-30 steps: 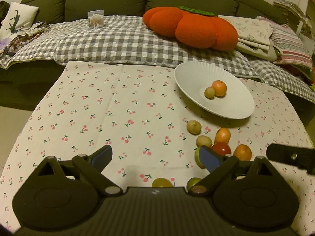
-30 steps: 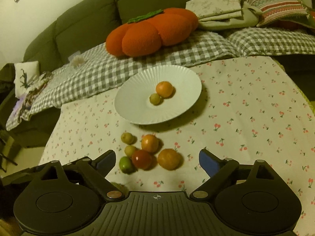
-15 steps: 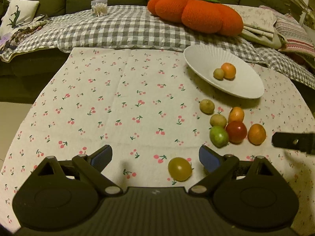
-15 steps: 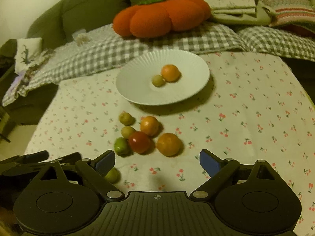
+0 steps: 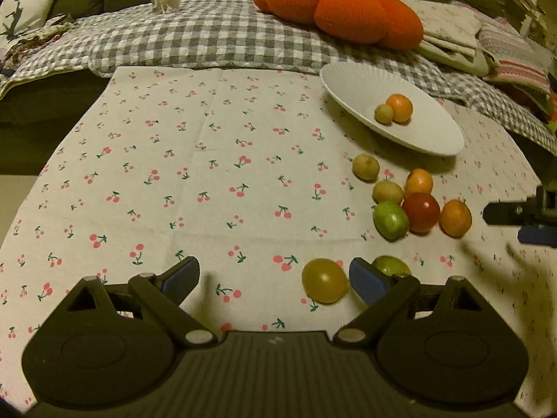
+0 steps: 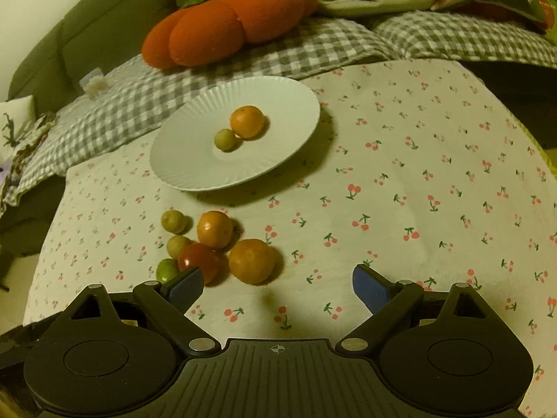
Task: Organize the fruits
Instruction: 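Grasp a yellow-green fruit with the left tool while the right tool grasps a tangerine, then carry both fruits onto the white plate and open both tools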
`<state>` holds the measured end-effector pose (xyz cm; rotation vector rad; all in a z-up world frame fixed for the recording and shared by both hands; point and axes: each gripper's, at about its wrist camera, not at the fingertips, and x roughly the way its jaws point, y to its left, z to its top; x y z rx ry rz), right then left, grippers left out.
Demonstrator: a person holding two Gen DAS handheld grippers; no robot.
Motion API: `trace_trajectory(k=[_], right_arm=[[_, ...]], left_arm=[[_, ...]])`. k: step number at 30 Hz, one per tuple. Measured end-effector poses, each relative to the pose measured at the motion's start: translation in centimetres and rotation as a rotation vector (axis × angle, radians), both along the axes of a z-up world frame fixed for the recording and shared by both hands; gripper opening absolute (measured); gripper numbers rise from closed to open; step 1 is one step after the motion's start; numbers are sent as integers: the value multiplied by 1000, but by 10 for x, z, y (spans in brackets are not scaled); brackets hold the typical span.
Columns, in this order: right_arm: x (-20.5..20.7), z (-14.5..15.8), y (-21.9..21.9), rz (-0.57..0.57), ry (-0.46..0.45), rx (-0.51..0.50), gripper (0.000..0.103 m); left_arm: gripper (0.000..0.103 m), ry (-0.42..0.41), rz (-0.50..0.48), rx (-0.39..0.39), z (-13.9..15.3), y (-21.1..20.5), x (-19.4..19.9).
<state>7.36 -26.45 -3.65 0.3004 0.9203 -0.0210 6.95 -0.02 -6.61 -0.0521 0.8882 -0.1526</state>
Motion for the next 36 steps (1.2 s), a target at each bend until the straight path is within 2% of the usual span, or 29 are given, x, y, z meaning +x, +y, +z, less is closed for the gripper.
trace_trajectory(k=[5,7,9,11,14,19,24,27,29,31,36], right_arm=[[2,-2,-4,-13,0,4,92],[3,-3,-6,-15,3,8,92],[3,-4,-6,-10,4,11,92],[5,-6,-5,2,8,13,88],[7,-8,-3,20,12,19,81],[13,-14,4,58,13,9,69],[23,-15,10,80,-7,3,65],[29,-17,12,76,-4,5,58],[31,-21,15,86,7,6,49],[33,-25,16,88,19,14,35],[28,-15,14,70,-13,47,33]], left_arm=[[82,-16,-76,17,-4,-10,-4],[75,-22,-93,23,-6,-13,-4],[59,-15,-104,27,-9,-15,-1],[51,-24,-113,39,-12,-18,0],[27,-40,-142,60,-12,-22,-1],[26,-28,-121,40,-10,-17,1],[26,-23,-103,27,-8,-12,0],[26,-30,-99,33,-7,-13,0],[26,-29,-98,29,-6,-14,0],[26,-33,-101,28,-5,-14,0],[26,-45,-98,22,1,-14,0]])
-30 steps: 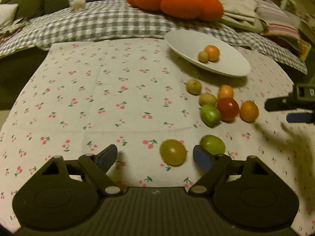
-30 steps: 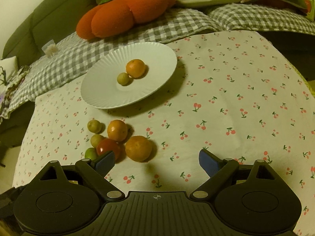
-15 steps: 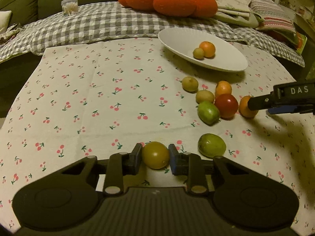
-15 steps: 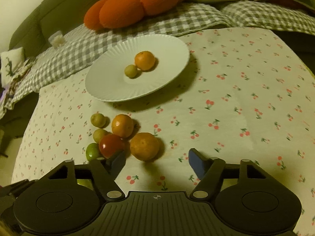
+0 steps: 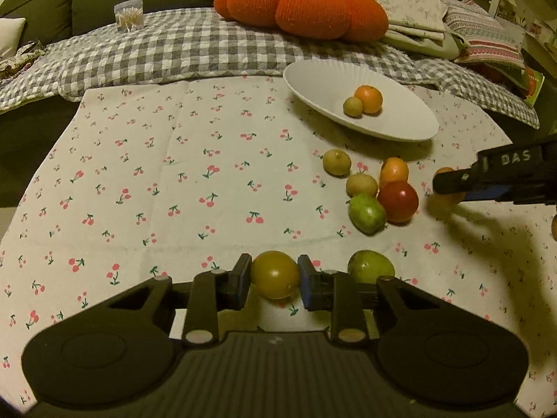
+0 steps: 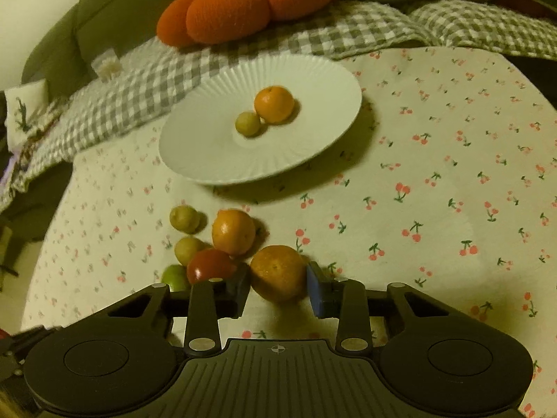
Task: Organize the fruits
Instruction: 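Carry both fruits onto the white plate and open both tools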
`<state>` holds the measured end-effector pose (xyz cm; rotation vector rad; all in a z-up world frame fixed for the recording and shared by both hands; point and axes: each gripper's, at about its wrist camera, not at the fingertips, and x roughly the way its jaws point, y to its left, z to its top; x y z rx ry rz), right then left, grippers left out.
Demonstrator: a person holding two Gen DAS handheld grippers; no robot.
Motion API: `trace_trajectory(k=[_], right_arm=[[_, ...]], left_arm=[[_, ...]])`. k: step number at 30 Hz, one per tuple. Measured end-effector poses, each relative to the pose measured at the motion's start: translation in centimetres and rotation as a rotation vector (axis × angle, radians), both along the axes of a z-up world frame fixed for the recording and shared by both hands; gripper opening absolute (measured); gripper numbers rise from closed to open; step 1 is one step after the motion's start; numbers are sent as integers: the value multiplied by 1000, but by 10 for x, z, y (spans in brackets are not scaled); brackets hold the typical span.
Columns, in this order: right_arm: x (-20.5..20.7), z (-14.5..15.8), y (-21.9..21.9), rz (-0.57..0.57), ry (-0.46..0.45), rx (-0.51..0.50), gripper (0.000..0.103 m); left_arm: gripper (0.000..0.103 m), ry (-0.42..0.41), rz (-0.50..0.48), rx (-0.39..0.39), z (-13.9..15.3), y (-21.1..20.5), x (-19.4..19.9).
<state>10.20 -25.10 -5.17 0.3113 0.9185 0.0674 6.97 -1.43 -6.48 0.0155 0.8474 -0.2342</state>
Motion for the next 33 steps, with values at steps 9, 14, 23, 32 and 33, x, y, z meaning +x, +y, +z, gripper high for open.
trace_trajectory(k=[9,14,23,32,33], right_arm=[[-7,12,-12,-18,-25,24,33],[-11,19,-15,-22,-49,38,33],[-12,30,-20,-28,-87,28,33],[-5,37,-24,-19,-118,0,33],[-4,38,-25,-17,-122,-2,33]], left_arm=[[26,-23,5,-10,8,-5,1],[26,-39,12,-31,17,-8,4],[26,-84,-19,-40,34,-28,14],[26,-136,-45,-18,50,-45,34],[26,-141,-46,-15,51,-47,37]])
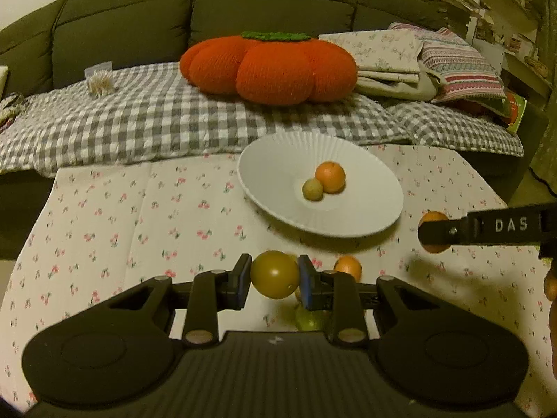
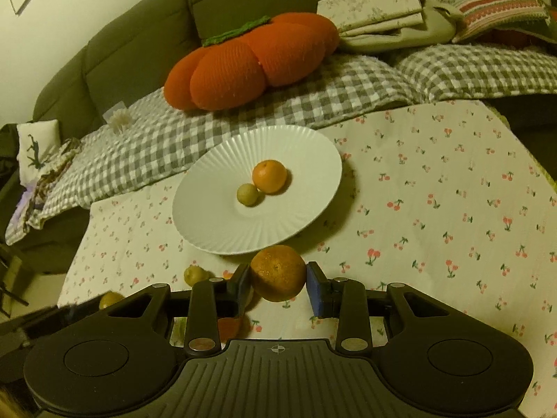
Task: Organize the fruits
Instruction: 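Carry both fruits onto the white plate and open both tools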
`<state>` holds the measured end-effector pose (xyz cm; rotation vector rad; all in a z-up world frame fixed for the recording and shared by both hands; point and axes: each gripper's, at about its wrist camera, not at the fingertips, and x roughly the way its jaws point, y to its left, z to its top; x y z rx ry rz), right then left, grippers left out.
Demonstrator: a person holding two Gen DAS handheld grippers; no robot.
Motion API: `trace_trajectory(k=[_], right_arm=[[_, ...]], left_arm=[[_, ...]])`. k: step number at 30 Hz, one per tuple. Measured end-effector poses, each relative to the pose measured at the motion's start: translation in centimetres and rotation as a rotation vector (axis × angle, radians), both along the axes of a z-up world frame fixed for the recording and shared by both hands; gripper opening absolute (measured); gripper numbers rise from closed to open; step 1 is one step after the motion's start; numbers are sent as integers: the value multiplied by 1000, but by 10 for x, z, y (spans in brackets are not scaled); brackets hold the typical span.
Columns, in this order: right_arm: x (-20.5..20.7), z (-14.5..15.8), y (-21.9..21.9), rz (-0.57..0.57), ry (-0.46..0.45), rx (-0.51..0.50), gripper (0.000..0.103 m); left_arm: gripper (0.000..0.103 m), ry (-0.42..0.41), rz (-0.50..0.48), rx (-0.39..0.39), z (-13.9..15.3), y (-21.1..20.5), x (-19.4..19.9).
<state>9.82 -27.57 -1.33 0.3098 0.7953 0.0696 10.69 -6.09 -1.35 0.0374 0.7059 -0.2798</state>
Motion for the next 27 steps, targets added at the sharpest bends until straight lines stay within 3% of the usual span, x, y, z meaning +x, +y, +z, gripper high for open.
trace_trajectory(k=[18,27], right_arm=[[40,4,1,23,-40,-20,33],[60,0,3,32,-60,-23,33]], left_arm=[[26,-77,-51,24,-1,-27,50],[26,-85,-68,57,-15,-42,74]])
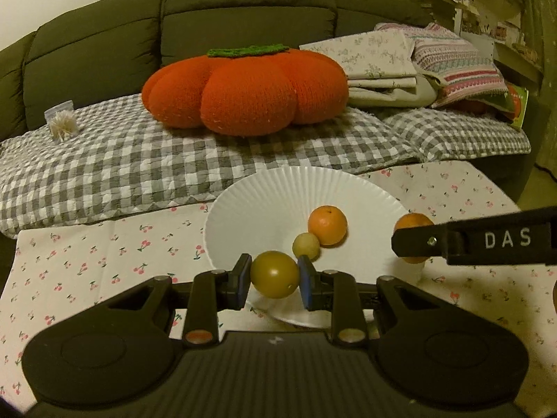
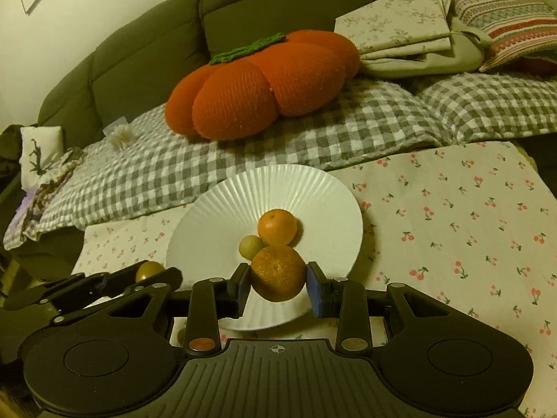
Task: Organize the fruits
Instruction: 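Carry both fruits onto the white plate and open both tools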
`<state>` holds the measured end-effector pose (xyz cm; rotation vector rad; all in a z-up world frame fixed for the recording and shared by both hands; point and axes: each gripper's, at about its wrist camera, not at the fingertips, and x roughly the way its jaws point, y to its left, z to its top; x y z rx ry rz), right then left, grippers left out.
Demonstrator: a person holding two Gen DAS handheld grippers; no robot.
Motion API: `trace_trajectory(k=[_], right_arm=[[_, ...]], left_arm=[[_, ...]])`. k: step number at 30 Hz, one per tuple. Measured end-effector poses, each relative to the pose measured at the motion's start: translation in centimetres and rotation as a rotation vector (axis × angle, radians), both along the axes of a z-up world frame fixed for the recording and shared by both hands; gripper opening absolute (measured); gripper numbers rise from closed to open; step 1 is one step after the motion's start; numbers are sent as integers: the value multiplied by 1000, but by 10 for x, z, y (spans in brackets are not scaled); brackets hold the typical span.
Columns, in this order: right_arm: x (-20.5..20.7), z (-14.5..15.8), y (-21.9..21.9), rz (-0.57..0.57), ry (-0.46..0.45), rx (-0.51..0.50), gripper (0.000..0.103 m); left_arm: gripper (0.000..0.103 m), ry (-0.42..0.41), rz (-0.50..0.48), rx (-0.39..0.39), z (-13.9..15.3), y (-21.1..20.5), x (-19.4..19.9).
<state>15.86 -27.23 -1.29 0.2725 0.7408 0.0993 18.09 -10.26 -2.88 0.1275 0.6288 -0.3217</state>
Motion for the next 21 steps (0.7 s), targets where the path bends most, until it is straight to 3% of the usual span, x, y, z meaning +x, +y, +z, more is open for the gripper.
trace_trajectory(k=[18,19,21], right_arm=[[29,-27,18,45,27,-76,33],[29,-28,18,45,29,-77,34],[30,-30,18,47,36,-78,35]], left_arm=[[29,-16,-19,91,-25,-12,13],[31,-19,-21,97,-26,-13,13],[49,-24,-35,105,-26,-14,12]])
